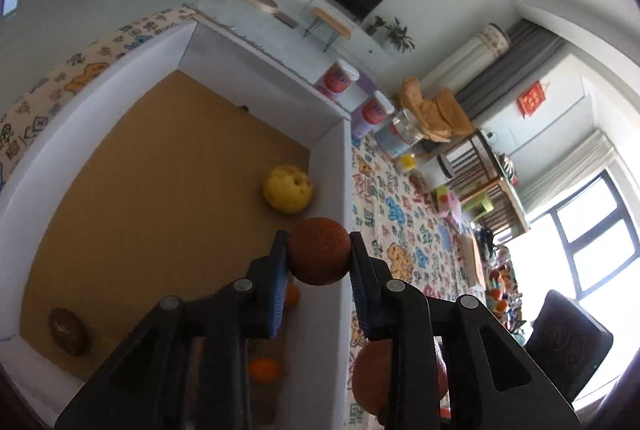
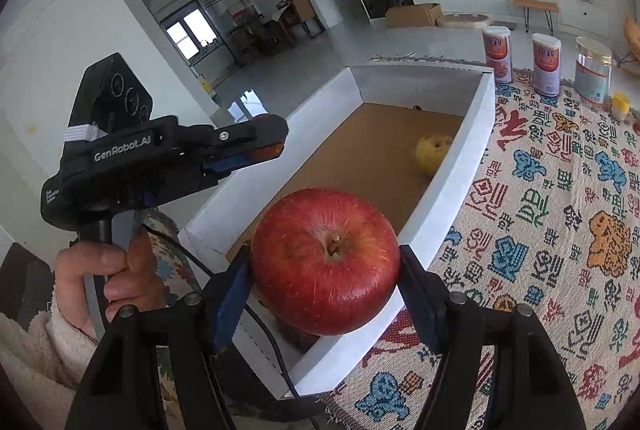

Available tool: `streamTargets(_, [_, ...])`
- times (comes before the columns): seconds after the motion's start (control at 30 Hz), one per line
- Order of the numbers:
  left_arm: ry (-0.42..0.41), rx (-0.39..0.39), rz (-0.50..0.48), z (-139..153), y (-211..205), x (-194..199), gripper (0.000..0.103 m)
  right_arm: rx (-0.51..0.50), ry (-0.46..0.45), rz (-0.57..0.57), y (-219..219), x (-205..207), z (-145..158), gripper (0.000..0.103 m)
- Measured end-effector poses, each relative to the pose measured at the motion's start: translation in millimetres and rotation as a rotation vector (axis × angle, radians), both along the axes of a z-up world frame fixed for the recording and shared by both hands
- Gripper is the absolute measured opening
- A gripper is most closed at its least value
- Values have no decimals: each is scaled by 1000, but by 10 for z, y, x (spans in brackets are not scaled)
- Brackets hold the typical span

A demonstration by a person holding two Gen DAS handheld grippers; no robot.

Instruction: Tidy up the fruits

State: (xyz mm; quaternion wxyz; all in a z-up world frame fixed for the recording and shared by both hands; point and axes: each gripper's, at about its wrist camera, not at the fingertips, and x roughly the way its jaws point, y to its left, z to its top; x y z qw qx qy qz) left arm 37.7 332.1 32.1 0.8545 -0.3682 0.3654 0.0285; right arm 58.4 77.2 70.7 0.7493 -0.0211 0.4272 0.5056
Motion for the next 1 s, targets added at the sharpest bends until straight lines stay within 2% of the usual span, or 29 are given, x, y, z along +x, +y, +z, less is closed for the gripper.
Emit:
streamTargets(0.17, [194,-110,122,-776,468,318,29,-163,-28,98,735,-109,-408,69])
streamTargets(0.23, [238,-132,159,-972,544,354,35,-211,-36,104,887,-81,-555,70])
streamTargets(0.3, [264,-152,181,-1071,569,343,68,-248,-54,106,1010,-58,-668,70])
streamTargets(0.37, [249,-138,194,-1045,552,304,80,-274,-60,94,1071,-23,-761,70])
streamTargets(0.47, [204,-63,175,-791,453,189,80,-257,-56,47,976,14,-791,71])
streamTargets(0.53, [143,32,156,-465,307,33,81,-184,-57,5,778,33,-659,73])
streamTargets(0.57, [108,92,153,-281,238,-31,83,-152,-67,-13,674,45,-557,76])
streamTargets(0.63, [37,239,155,144,58,-257,87,-115,-116,-50,481,19,-309,90])
streamTargets(0.7, [-16,400,177,528,-149,-488,99,-83,-175,-81,317,-22,-27,92])
streamTargets(0.73, [-38,481,192,699,-262,-628,100,-72,-199,-98,242,-61,97,95])
streamTargets(0.8, [-45,617,215,962,-435,-851,102,-64,-239,-148,137,-137,351,103])
streamTargets(0.83, [-36,656,210,1045,-499,-938,102,-60,-252,-167,92,-182,449,103])
streamTargets(0.87, [7,653,206,1089,-532,-1010,102,-60,-263,-183,39,-244,529,103])
streamTargets(0.93, [99,594,187,1081,-535,-1170,102,-72,-270,-212,-11,-317,646,103])
streamTargets(1.0, [145,558,125,995,-530,-1271,102,-80,-237,-237,-66,-452,650,103])
